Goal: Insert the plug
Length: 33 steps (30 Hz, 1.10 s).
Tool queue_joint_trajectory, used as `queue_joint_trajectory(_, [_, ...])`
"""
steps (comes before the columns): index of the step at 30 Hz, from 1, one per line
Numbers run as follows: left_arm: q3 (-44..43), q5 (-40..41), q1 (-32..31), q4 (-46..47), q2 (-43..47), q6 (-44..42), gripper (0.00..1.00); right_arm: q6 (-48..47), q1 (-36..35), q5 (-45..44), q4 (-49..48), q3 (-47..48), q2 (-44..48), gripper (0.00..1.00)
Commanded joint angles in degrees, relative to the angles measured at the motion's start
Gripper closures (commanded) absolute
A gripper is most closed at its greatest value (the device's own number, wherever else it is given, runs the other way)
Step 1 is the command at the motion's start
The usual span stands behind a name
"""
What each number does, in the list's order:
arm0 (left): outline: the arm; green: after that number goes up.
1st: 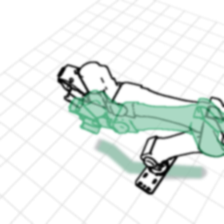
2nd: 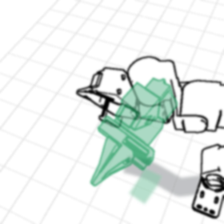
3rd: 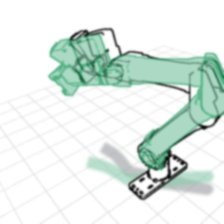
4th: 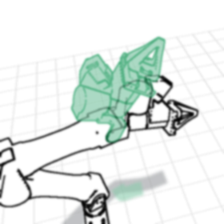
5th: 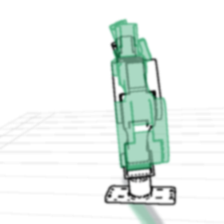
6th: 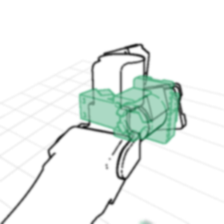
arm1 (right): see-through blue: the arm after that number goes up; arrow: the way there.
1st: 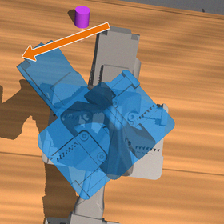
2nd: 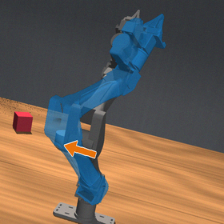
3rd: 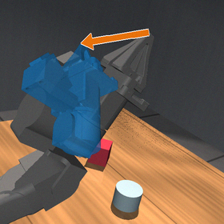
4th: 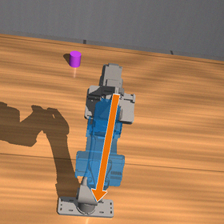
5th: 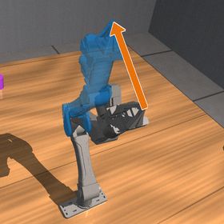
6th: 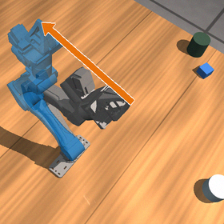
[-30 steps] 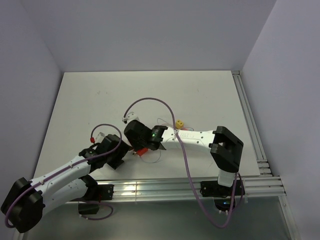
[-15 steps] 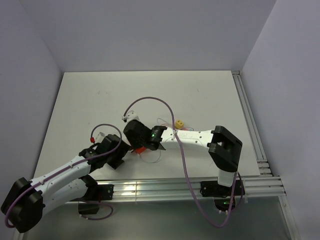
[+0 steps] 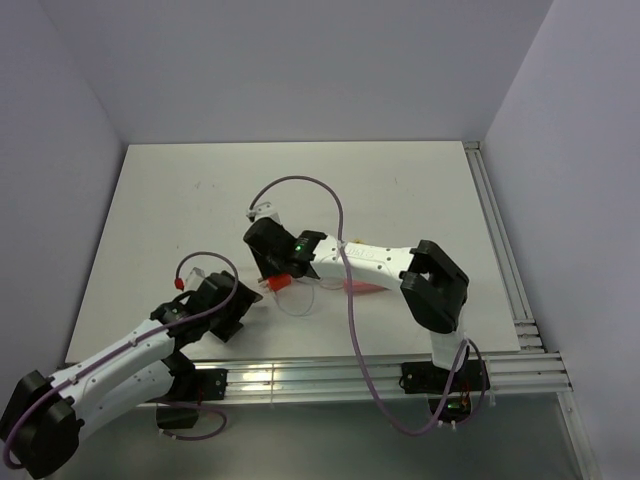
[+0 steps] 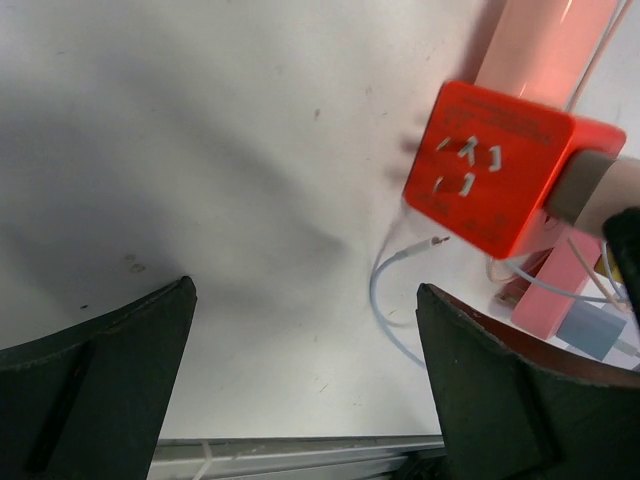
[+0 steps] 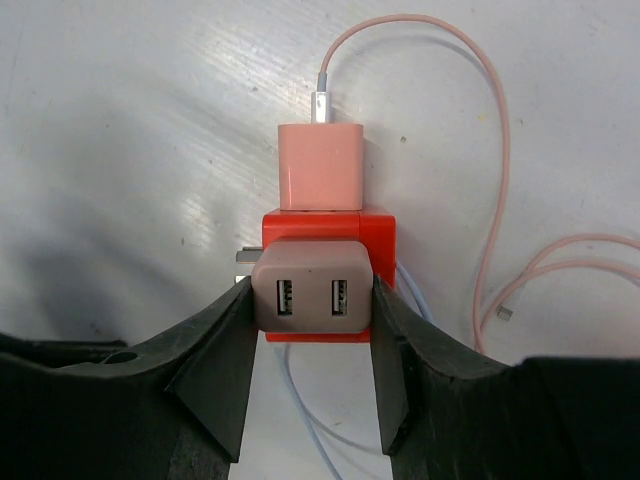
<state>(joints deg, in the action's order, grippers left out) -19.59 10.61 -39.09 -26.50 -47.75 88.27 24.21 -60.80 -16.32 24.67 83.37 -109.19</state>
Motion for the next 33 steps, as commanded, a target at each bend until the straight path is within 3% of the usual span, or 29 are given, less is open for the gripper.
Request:
queue_joint_trajectory(1, [2.28, 2.22, -0.02, -6.72, 3.53, 1.73, 0.00, 0.14, 1.12, 0.23, 11.02, -0.15, -6.56, 0.85])
queue_joint_trajectory(2, [2.28, 2.31, 0.07, -7.33, 4.32, 1.90, 0.00, 0.05, 1.12, 0.15, 11.19, 1.43, -6.74, 0.84])
queue_joint_trajectory(5, [1.40, 3.19, 0.07, -9.35, 6.35, 1.99, 0.00, -0.56, 1.12, -0.20, 11.11, 3.37, -6.39, 0.63])
queue_joint_trajectory(6, [1.05, 3.45, 0.07, -9.79, 6.61, 1.56, 0.00, -0.56, 1.12, -0.82, 11.19, 3.90, -6.13, 0.49])
queue_joint_trajectory(8, [0.00, 3.80, 0.07, -10.67, 6.53, 1.47, 0.00, -0.56, 1.47, -1.96, 12.24, 6.08, -5.95, 0.44])
queue_joint_trajectory(9, [-0.27, 3.63, 0.15, -10.68, 6.35, 1.12, 0.01, -0.65, 1.73, -2.23, 12.68, 6.88, -5.95, 0.29])
queue_joint_trajectory(12, [-0.79, 2.49, 0.15, -9.80, 5.65, 0.06, 0.00, -1.88, 2.08, -2.23, 12.69, 8.03, -4.03, 0.19])
queue_joint_trajectory(13, [-0.80, 2.14, 0.16, -9.36, 5.39, -0.29, 0.01, -2.23, 2.08, -1.27, 12.08, 7.68, -3.15, 0.00])
queue_joint_trajectory(20, [0.17, -1.47, 0.16, -5.05, 6.17, -3.19, 0.00, -3.20, 2.00, 2.95, 8.12, 4.53, 3.53, 0.00])
queue_joint_trajectory(25, [0.26, -1.82, 0.07, -5.49, 9.77, -4.07, 0.00, -3.55, 2.00, 7.88, 3.82, -0.40, 13.63, 0.00])
queue_joint_trajectory(30, [0.96, -4.72, 0.16, -1.02, 14.17, -7.84, 0.00, 0.82, 2.17, 4.46, -2.07, -11.28, 25.83, 0.00])
queue_joint_trajectory(33, [1.05, -7.44, 0.16, 2.41, 15.14, -10.22, 0.00, 5.49, 2.52, -0.36, -6.54, -23.11, 34.02, 0.00])
